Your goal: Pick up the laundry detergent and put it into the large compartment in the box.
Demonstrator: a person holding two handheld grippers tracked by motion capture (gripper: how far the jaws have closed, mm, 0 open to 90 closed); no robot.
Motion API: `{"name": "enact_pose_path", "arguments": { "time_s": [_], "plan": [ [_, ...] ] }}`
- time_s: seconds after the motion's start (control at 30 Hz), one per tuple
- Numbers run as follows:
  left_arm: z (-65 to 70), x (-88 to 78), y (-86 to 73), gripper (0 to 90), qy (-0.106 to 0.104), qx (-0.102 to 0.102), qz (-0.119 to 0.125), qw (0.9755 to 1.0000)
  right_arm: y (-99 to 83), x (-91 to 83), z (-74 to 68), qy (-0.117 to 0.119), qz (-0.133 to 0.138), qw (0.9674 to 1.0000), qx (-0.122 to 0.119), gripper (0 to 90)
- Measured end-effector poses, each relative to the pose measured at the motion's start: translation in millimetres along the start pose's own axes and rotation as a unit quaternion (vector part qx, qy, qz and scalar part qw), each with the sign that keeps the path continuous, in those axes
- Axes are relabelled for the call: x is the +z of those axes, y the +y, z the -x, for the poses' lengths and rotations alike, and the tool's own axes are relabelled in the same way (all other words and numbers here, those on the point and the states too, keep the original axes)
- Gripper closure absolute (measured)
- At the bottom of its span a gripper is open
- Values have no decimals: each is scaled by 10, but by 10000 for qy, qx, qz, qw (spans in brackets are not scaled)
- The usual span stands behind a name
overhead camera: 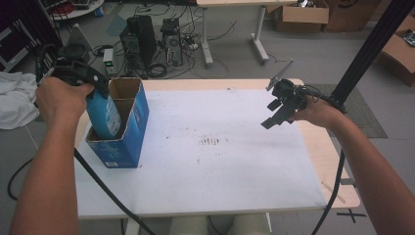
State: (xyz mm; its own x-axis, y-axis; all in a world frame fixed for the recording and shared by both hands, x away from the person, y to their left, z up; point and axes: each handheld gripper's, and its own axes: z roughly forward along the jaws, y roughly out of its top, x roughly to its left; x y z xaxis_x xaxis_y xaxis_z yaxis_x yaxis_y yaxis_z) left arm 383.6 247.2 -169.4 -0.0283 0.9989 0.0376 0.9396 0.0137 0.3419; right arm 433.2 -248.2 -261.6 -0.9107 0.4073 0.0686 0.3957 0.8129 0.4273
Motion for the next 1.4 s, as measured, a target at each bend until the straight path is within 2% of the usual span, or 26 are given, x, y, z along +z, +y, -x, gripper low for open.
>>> {"name": "enact_pose_path", "arguments": {
  "time_s": [0.3, 0.77, 0.97, 1.2, 1.4],
  "plan": [
    [7, 366, -44, 379, -63, 94, -162, 9998, -30, 21, 21, 22, -18, 10000, 63, 164],
    [34, 768, -137, 380, -54, 216, -259, 9994, -91, 22, 56, 32, -27, 9999, 164, 164],
    [48, 939, -188, 379, -67, 255, -372, 9990, -103, 14, 61, 32, -24, 9998, 180, 164],
    [69, 1078, -218, 379, -74, 332, -500, 9982, -119, 7, 81, 35, -13, 9998, 216, 164],
    [58, 1087, -207, 378, -102, 306, -508, 9982, -120, 27, 81, 53, -24, 9997, 226, 164]
  ]
}}
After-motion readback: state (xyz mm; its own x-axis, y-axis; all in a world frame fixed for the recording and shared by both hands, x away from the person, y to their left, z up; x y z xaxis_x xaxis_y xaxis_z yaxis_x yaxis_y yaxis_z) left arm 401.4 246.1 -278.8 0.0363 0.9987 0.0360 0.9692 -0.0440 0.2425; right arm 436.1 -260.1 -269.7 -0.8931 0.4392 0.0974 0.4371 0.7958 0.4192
